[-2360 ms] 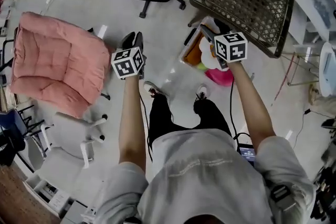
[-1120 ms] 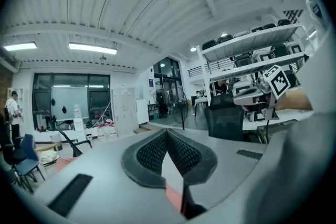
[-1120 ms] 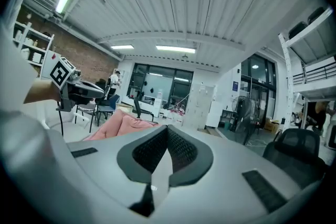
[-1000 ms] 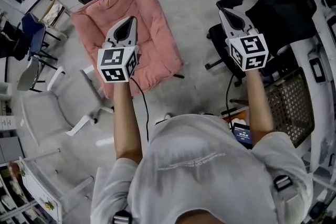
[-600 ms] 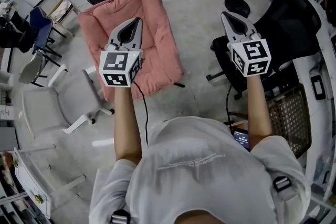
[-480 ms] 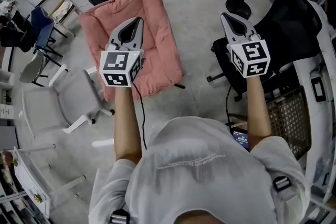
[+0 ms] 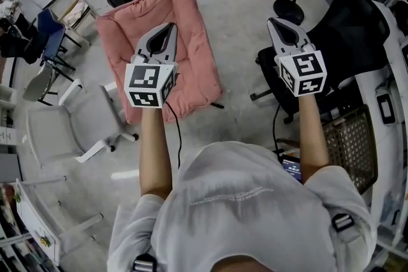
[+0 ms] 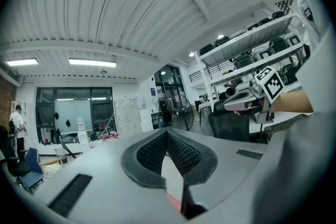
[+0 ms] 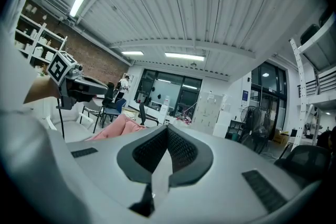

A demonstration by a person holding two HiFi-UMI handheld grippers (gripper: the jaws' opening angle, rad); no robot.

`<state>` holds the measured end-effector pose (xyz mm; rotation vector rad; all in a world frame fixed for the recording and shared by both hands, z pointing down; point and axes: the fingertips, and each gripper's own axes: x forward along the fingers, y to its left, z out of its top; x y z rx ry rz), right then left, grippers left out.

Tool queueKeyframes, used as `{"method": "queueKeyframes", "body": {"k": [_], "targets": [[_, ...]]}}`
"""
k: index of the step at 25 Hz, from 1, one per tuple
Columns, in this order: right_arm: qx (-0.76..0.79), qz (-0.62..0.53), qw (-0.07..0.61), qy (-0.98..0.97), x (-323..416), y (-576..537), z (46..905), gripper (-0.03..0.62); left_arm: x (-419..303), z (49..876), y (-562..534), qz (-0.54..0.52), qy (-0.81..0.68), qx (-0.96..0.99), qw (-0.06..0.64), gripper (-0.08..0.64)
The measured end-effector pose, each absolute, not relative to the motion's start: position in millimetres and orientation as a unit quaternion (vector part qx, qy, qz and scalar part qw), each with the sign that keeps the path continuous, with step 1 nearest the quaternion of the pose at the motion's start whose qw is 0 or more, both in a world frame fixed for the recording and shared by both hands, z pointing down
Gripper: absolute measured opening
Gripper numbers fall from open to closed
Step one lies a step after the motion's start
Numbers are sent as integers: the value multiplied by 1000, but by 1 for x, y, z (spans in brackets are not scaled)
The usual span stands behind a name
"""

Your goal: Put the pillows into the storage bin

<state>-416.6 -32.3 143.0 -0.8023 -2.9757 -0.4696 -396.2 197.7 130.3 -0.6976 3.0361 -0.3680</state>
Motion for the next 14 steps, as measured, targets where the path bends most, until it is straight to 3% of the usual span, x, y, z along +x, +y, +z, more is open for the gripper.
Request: {"method": "queueKeyframes", "body": {"k": [14], "targets": [[-253,-149,29,-956,-405,-42,157,25,-388,143,186,-122,964,-236,-6,15]]}}
